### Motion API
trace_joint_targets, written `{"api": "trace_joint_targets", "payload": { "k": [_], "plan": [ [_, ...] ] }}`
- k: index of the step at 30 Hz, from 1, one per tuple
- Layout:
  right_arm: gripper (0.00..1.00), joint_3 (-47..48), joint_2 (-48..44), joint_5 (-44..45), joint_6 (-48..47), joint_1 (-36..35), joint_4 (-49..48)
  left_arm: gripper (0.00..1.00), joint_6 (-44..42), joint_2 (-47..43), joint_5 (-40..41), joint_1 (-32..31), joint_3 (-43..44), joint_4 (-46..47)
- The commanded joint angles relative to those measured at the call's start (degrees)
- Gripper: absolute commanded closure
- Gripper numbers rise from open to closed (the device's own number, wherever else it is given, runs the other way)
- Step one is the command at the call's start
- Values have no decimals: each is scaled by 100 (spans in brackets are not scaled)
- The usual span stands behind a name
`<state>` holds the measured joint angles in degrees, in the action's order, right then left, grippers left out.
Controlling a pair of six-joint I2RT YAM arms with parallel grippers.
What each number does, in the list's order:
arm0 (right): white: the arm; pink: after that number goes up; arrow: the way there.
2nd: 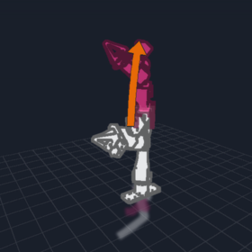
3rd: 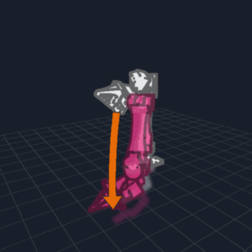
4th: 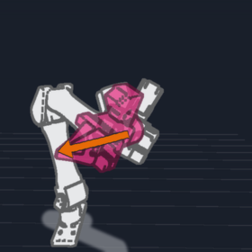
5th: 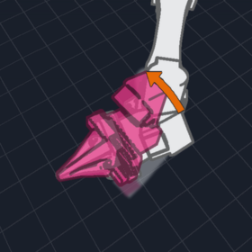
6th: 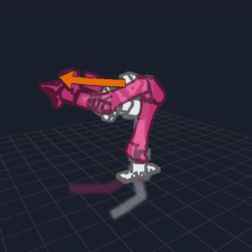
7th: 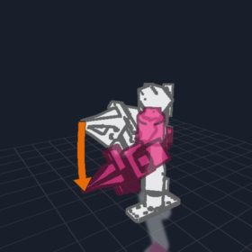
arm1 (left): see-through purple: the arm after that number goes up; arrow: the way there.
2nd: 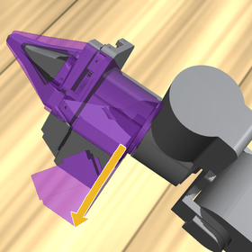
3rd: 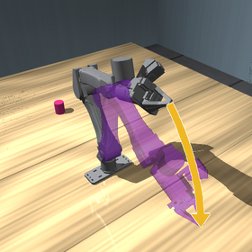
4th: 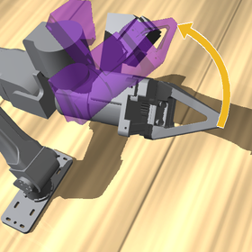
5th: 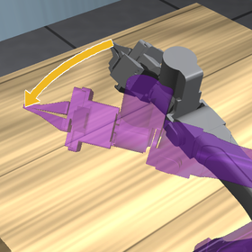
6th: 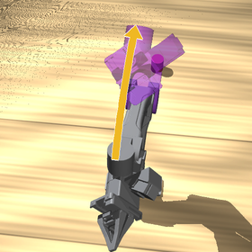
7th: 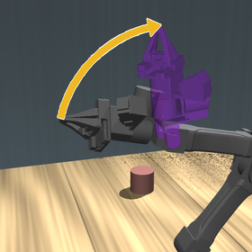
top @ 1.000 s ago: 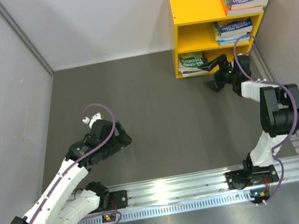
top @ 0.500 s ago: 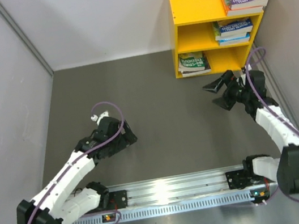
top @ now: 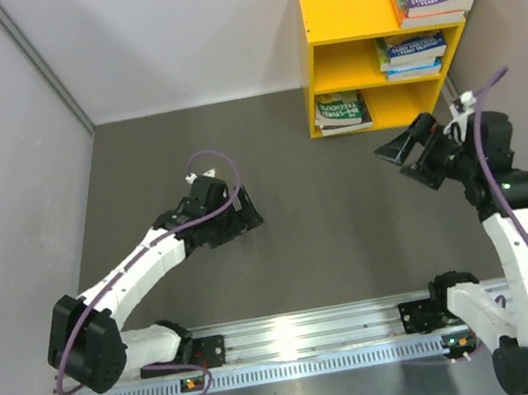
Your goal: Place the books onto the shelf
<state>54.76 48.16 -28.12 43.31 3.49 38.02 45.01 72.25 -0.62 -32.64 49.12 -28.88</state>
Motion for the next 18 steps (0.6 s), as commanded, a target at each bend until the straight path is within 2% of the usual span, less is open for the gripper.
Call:
{"api": "trace_joint_targets", "payload": {
  "k": [1,6,9,12,15,16,18],
  "plan": [
    [1,1210,-359,675,-709,-23,1361,1,-168,17,-552,30,326,532],
    [2,2283,-685,1667,-1552,-23,2402,1,-423,-62,-528,12,659,551],
    [2,2337,-1150,2055,-1852,-23,2649,1,-748,-123,-168,21,1046,122],
    [1,2390,-1651,2284,-2010,-23,2737,1,-1134,-290,517,21,1380,-99],
    [0,2329,-2256,2284,-2011,-23,2606,1,-1302,-553,1895,21,1635,-320],
    [0,2259,-2389,2345,-1915,-23,2553,1,-1337,-728,2708,21,1618,-294],
    [0,1978,-2722,2556,-1835,-23,2387,1,-1670,-931,3224,21,1303,-31]
  ]
}}
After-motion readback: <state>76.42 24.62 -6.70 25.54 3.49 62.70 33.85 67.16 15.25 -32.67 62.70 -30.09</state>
